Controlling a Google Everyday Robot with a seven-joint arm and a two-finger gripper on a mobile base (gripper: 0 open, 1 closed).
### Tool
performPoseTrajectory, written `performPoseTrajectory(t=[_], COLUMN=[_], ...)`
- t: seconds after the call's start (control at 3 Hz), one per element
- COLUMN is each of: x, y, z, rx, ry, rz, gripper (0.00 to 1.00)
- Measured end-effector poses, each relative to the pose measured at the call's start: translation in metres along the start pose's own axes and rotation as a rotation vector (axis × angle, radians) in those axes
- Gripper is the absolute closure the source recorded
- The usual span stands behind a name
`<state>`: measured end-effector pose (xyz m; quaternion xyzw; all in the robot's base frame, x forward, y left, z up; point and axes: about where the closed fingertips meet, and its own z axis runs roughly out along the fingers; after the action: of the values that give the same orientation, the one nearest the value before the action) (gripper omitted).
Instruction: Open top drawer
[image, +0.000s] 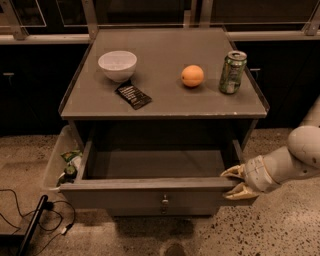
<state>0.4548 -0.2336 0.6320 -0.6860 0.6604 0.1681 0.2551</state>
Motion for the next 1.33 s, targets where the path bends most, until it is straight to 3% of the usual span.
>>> performPoseTrajectory(t=[0.33, 0.67, 1.0, 1.33], x=[-0.001, 0.005, 0.004, 0.006], y=[0.001, 0.024, 0.026, 0.055], z=[0.001, -0.002, -0.003, -0.024], rx=[-0.008, -0.036, -0.038, -0.021], ry=[-0.011, -0.048, -0.051, -0.051], rz=[-0.004, 0.005, 0.005, 0.005], gripper=[0.35, 0.33, 0.56, 0.54])
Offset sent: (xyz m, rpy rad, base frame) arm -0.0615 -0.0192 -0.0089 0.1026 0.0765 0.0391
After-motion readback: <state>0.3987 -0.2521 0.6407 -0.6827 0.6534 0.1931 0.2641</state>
